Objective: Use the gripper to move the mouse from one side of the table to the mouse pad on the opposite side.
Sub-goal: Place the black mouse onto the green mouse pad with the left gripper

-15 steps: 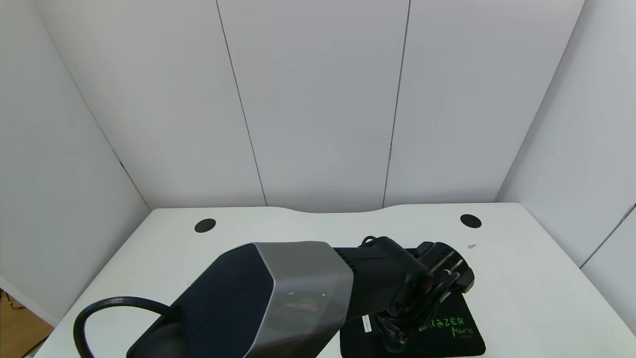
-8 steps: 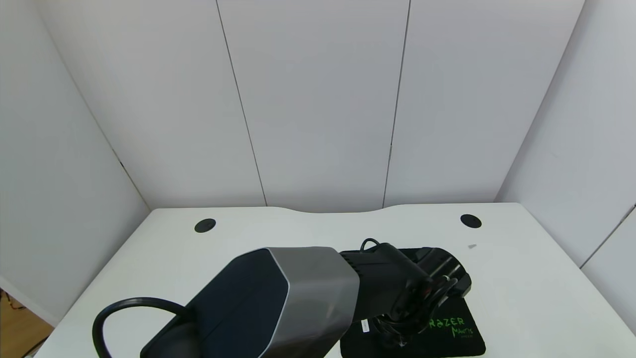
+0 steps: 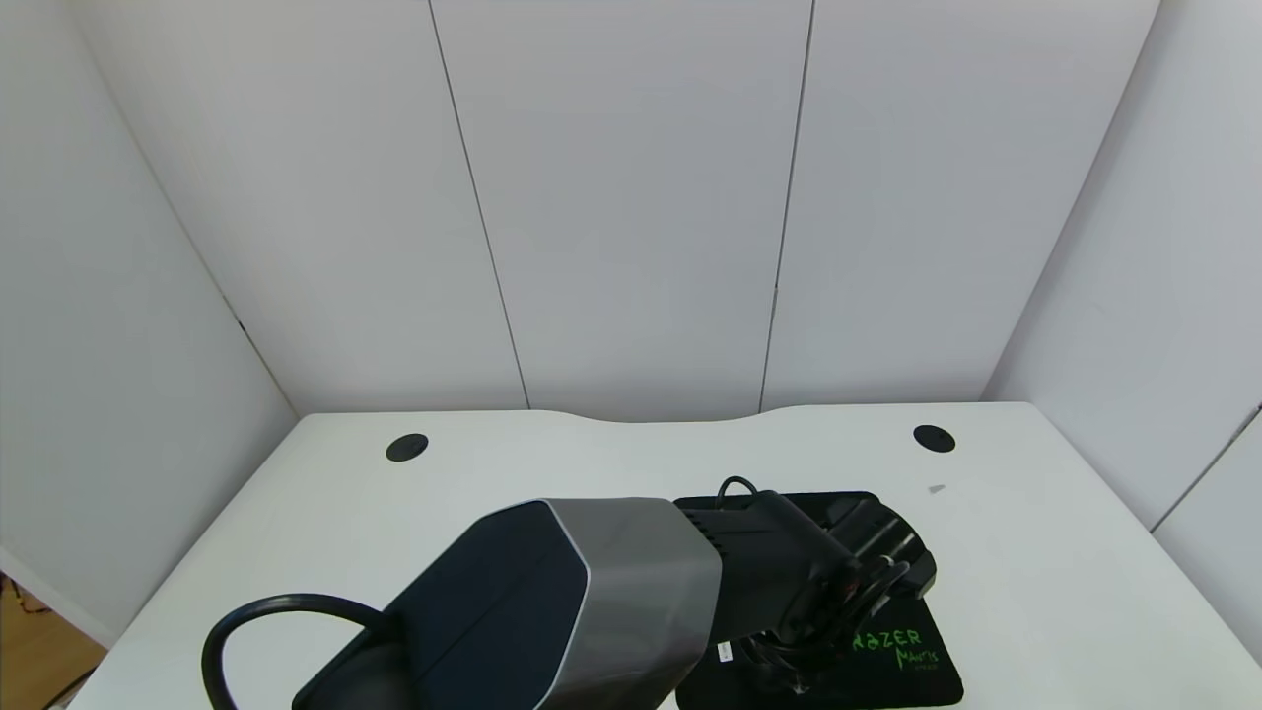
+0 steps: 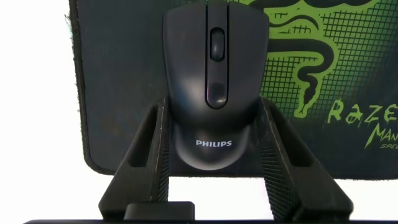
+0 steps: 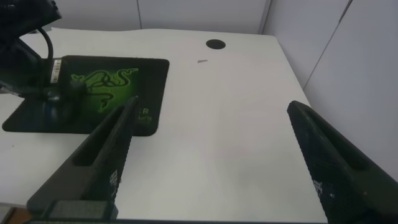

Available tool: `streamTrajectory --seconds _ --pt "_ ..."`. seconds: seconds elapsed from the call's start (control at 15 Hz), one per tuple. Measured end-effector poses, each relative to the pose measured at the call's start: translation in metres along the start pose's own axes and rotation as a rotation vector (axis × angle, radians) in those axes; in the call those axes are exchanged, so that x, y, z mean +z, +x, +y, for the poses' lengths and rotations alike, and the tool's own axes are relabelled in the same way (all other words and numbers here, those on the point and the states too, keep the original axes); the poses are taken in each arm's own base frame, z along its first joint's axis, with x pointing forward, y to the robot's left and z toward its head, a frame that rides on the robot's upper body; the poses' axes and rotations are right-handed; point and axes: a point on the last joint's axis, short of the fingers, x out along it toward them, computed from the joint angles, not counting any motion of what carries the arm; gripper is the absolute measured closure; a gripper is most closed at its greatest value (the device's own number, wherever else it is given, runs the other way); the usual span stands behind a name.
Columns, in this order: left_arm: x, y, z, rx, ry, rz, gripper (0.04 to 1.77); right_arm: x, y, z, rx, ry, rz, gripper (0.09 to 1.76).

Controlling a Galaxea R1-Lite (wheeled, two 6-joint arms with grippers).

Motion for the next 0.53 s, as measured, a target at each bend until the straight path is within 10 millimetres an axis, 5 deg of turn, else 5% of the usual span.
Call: streamTrajectory --seconds 0.4,0.53 --pt "-0.0009 0.0 -0.0004 0.003 0.003 -0.004 0.94 0.0 0.0 0.0 0.0 0.001 0.0 0.14" --pt "-0.0011 -0.0004 -0.0005 0.002 0.008 -0.005 0.76 0.0 0.0 0.0 0.0 0.0 0.0 0.14"
